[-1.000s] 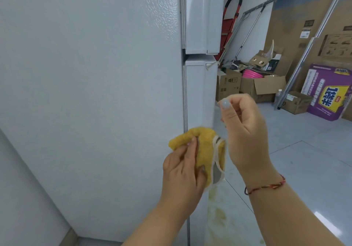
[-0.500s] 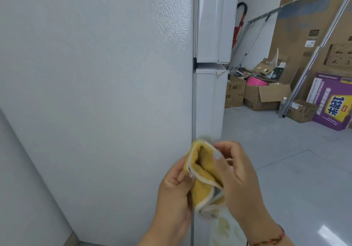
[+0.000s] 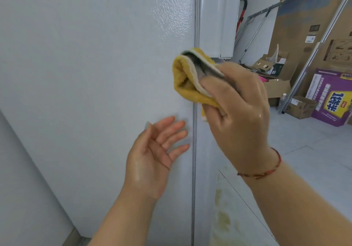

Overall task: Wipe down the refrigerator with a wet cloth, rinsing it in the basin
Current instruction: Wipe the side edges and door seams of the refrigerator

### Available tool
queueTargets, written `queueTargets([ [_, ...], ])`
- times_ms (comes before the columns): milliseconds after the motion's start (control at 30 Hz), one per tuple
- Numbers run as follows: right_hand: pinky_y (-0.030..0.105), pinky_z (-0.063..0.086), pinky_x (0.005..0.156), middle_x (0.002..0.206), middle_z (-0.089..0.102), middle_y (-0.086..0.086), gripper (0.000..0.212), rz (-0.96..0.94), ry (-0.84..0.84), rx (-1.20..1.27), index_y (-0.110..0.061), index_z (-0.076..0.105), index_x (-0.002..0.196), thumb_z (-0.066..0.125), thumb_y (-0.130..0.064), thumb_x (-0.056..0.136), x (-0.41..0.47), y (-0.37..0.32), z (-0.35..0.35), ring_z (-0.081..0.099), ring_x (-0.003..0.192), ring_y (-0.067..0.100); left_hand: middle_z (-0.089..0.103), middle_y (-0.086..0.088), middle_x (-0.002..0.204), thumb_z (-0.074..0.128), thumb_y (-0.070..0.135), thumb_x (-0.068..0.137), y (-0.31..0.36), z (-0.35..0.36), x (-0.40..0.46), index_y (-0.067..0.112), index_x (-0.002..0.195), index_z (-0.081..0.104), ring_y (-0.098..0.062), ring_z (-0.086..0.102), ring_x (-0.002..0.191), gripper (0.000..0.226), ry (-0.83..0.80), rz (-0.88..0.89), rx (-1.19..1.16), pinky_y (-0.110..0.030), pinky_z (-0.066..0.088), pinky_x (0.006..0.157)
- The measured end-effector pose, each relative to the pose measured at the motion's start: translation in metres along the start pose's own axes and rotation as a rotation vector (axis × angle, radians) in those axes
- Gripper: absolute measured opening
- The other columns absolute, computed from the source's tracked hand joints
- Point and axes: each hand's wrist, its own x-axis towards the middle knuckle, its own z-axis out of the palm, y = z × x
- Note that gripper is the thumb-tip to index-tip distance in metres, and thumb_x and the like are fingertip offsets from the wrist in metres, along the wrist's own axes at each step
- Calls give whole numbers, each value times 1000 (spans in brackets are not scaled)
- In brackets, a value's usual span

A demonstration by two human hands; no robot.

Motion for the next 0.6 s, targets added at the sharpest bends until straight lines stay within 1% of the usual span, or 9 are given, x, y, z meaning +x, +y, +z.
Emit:
queueTargets([
  [33,33,49,79,104,69,11,14,-89,3,-78,-10,76,95,65,-3,88,0,5,6,60,88,26,72,-14,101,44,40,84,0,-5,0,7,104,67,-22,69,82,45,49,1,22,-33,57,67],
  [100,36,48,75,108,71,2,16,-197,-95,-200,-17,76,93,62,-11,92,-14,13,16,61,91,24,72,-12,90,45,35,89,-4,-15,2,7,98,68,-20,67,73,37,146,-27,68,-28,56,59],
  [167,36,48,77,112,70,-4,13,-215,-197,-261,-20,75,95,64,-15,91,-41,14,18,64,96,23,71,-12,82,41,32,97,-13,-25,3,6,93,69,-19,65,66,38,247,-80,125,-27,55,56],
  [267,35,46,83,120,66,-6,25,-202,-324,-328,-23,71,108,63,-12,88,-91,11,11,64,108,21,70,-13,76,36,35,100,-32,-37,-1,4,90,69,-20,64,61,47,355,-179,261,-29,54,59],
  [333,33,43,87,125,64,-7,34,-188,-392,-342,-25,68,117,61,-11,87,-125,9,6,62,112,19,71,-15,77,34,40,101,-43,-42,-5,3,91,70,-21,64,62,52,366,-239,334,-33,53,63],
  [400,33,42,87,125,64,-8,38,-173,-462,-331,-25,67,120,62,-9,86,-154,7,1,60,114,18,72,-16,77,33,45,100,-55,-46,-6,2,91,69,-23,65,63,57,371,-315,378,-34,52,64],
  [500,32,41,88,125,64,-7,38,-177,-552,-283,-23,68,120,62,-6,86,-185,7,-4,53,117,18,72,-15,74,33,53,99,-68,-52,-6,1,88,67,-24,65,63,63,390,-423,439,-34,53,64],
  [600,32,39,90,123,65,-5,36,-188,-610,-253,-22,68,119,61,-7,86,-210,7,-8,52,115,19,72,-12,70,33,55,98,-80,-60,-5,3,85,68,-24,65,67,64,400,-522,513,-32,53,64],
])
